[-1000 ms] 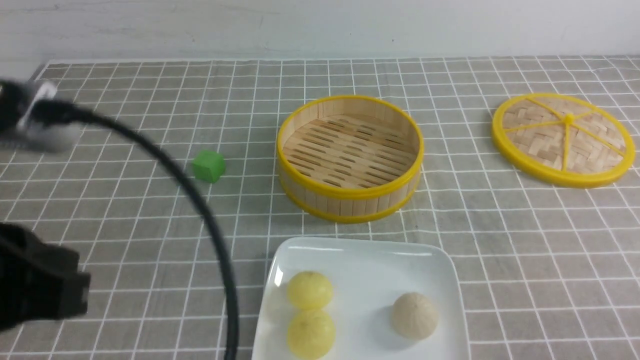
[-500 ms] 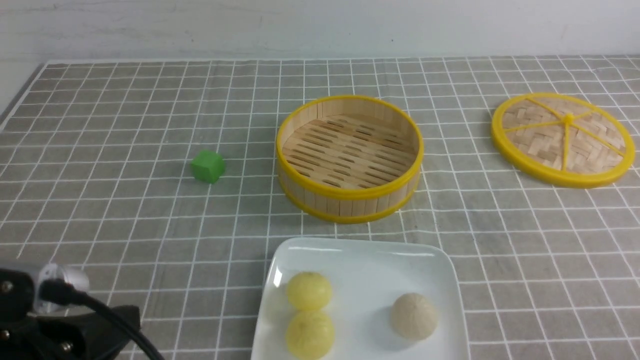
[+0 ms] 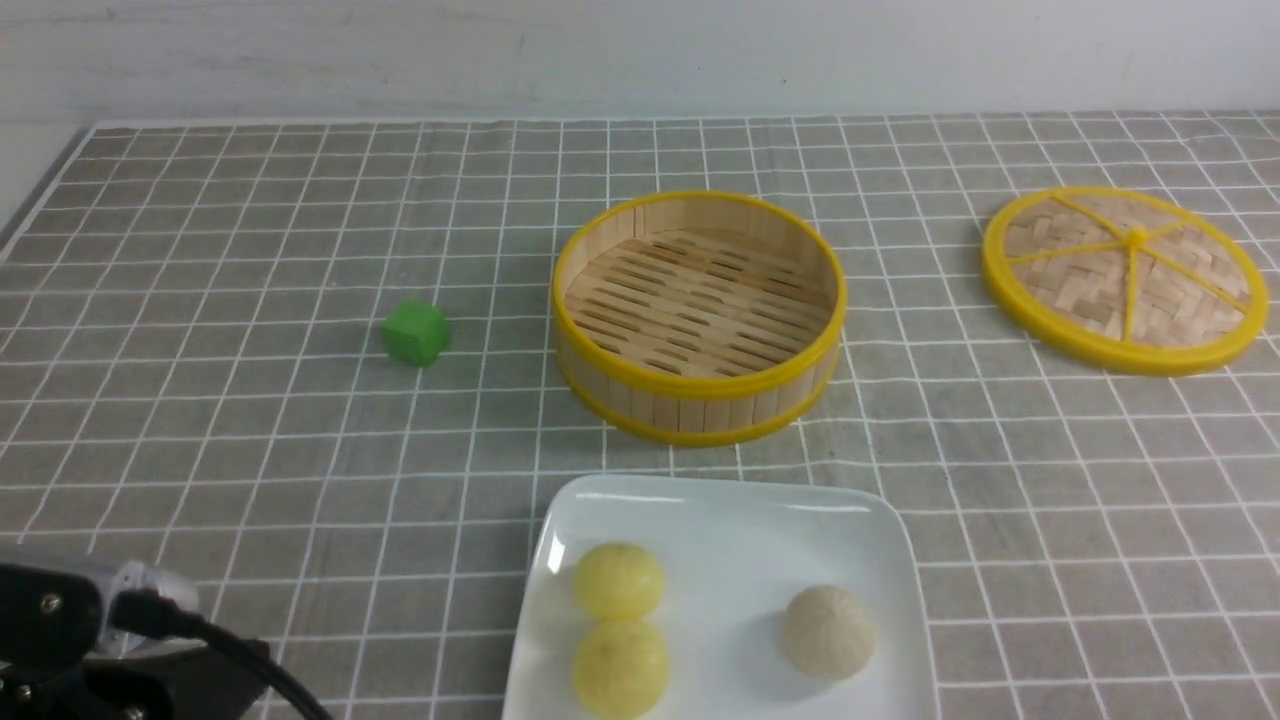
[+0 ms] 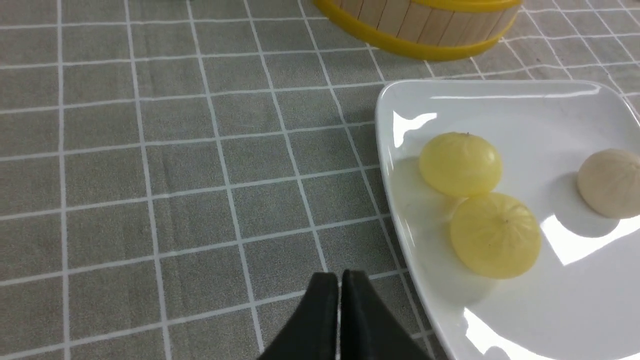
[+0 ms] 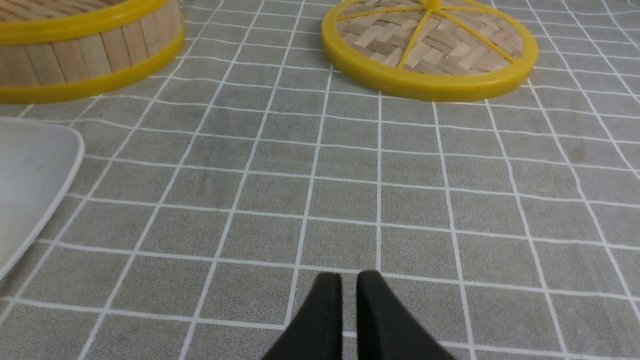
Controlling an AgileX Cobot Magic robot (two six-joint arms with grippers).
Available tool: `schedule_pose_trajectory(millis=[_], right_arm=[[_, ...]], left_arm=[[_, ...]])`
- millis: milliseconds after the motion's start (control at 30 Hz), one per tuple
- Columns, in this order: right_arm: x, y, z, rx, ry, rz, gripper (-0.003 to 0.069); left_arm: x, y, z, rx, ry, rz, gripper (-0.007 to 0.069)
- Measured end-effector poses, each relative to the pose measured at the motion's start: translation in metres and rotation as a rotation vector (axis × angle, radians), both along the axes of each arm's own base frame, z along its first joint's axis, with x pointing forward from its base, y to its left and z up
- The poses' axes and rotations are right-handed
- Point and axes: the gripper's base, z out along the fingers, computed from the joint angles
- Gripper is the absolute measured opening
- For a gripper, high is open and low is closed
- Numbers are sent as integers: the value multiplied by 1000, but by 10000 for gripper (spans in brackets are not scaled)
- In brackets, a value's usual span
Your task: Put the steamed buns into the plate on the grey tablecloth.
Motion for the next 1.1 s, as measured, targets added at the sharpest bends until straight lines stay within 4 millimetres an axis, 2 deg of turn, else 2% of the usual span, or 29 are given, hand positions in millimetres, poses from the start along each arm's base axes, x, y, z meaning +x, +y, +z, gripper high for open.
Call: schedule_pose_trajectory(millis=[133,233,467,600,1100], right_arm=[[0,0,0,0,0,0,77],[0,0,0,0,0,0,80],[0,0,0,0,0,0,84],[0,0,0,0,0,0,86],[0,0,0,0,0,0,95]], left_arm=[[1,20,-10,-16,-18,191,36],[-7,35,-25,-24,-56,318,41],[-29,49,-61,41,-234,453,43],[-32,50,-70,65,-258,463,48],[-31,48,-70,66,-273,403,62]])
